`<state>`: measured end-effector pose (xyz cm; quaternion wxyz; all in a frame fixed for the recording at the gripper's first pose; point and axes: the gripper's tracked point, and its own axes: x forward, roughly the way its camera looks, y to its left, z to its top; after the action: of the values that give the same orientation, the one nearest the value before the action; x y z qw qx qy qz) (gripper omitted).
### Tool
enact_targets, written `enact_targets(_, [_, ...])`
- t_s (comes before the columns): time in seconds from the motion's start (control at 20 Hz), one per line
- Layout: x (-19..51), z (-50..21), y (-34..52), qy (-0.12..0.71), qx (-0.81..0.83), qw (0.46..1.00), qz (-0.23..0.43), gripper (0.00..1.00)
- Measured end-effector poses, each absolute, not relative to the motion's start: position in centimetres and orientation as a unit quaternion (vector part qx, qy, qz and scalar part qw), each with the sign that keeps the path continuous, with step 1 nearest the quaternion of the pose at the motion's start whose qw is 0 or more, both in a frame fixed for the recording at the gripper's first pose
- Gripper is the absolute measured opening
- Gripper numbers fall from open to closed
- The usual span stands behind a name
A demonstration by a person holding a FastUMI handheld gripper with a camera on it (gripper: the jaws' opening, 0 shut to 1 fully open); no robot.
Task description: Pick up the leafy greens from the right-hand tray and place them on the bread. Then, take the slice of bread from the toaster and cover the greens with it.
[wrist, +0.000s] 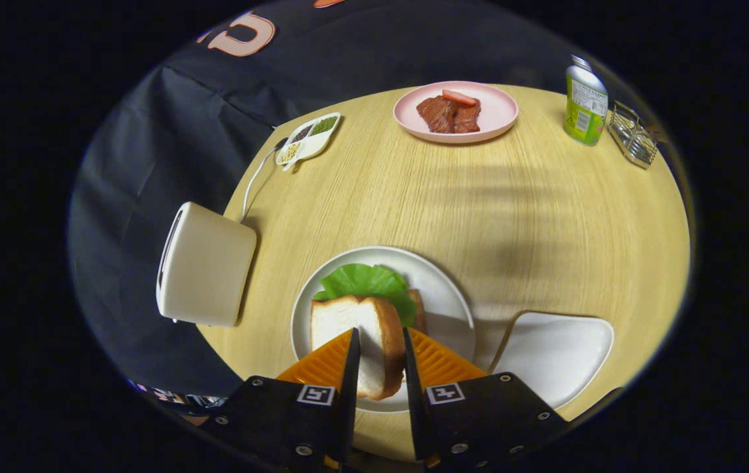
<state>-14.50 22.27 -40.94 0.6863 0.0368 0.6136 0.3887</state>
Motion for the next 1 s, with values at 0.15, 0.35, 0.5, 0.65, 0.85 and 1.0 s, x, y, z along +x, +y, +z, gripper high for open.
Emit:
enact_targets(0.15, [-13.5, -41.4, 21.0, 0.594, -0.001, 0.71, 0.379, 0.46])
enact_targets(0.35, [-12.2, -38.6, 21.2, 0.56, 0.027, 0.737, 0.378, 0.63])
enact_targets(0.5, [-10.9, -35.2, 20.7, 0.521, 0.044, 0.762, 0.381, 0.75])
enact_targets(0.65, [-8.6, -31.4, 19.3, 0.467, 0.043, 0.799, 0.376, 0.83])
enact_targets(0.85, [-5.0, -23.6, 17.6, 0.373, 0.073, 0.853, 0.357, 0.93])
enact_targets(1.0, [-2.1, -18.6, 15.6, 0.304, 0.072, 0.894, 0.32, 0.97])
